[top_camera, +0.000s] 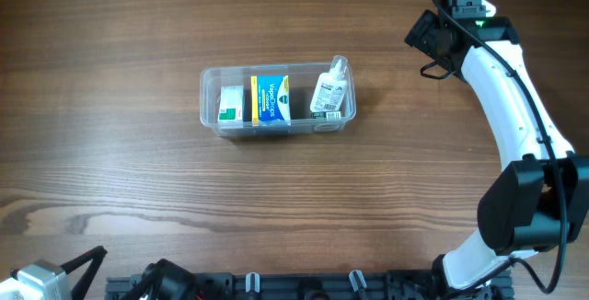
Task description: Pack container
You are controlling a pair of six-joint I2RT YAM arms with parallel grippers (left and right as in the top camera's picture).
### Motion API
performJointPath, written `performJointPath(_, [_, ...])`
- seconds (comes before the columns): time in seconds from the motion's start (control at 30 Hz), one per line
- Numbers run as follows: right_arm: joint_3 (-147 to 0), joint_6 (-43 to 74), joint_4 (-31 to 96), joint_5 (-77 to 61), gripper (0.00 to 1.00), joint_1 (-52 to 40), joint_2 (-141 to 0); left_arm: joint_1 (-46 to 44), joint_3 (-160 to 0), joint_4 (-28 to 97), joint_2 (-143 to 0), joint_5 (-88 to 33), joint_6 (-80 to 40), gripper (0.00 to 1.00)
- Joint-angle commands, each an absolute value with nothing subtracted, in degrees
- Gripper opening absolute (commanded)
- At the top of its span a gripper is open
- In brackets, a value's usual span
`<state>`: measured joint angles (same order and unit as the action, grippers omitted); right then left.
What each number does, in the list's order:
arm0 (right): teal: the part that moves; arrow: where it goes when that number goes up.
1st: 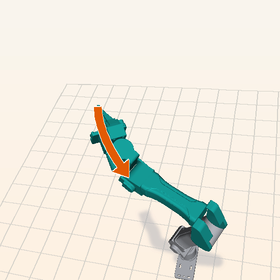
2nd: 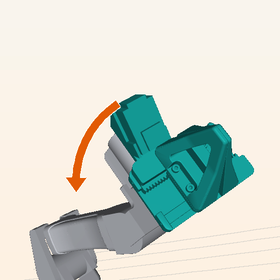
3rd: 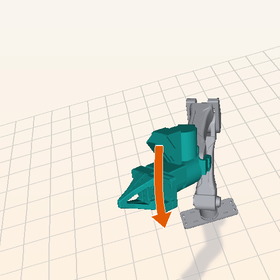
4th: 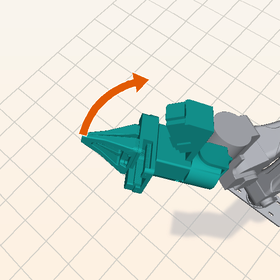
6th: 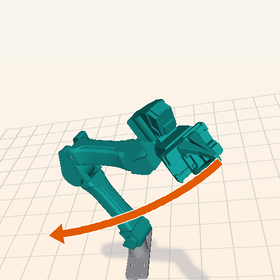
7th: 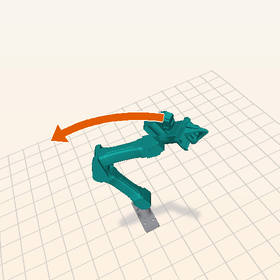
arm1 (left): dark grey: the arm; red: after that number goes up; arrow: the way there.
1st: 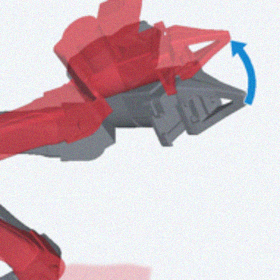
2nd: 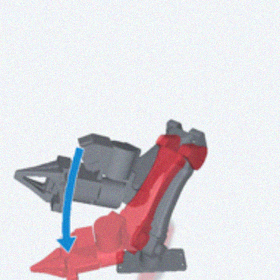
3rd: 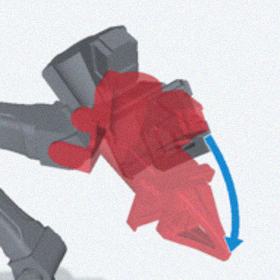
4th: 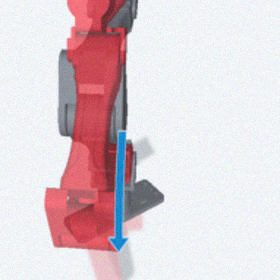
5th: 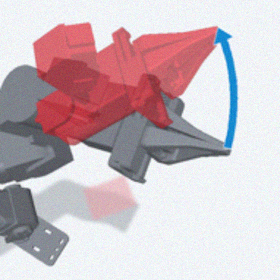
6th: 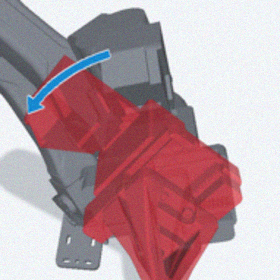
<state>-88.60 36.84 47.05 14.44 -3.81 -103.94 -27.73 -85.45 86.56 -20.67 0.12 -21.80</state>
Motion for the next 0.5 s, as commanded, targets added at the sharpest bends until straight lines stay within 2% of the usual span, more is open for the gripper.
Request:
performJointPath(0.0, [-88.36,37.52,46.89,15.38,1.00,-3.68,-104.60,-27.46,-84.66,85.89,-20.18,-0.56,-22.74,1.00])
performJointPath(0.07, [-88.36,37.52,46.89,15.38,1.00,-3.68,-104.60,-27.46,-82.26,85.34,-20.18,-0.56,-19.55,1.00])
performJointPath(0.2, [-88.36,37.52,46.89,15.38,1.00,-3.68,-104.60,-27.07,-72.29,75.22,-20.18,-0.56,-11.88,1.00])
performJointPath(0.47, [-88.36,37.52,46.89,15.38,1.00,-3.68,-104.60,-12.67,-44.27,46.13,-16.53,-3.97,-9.17,1.00])
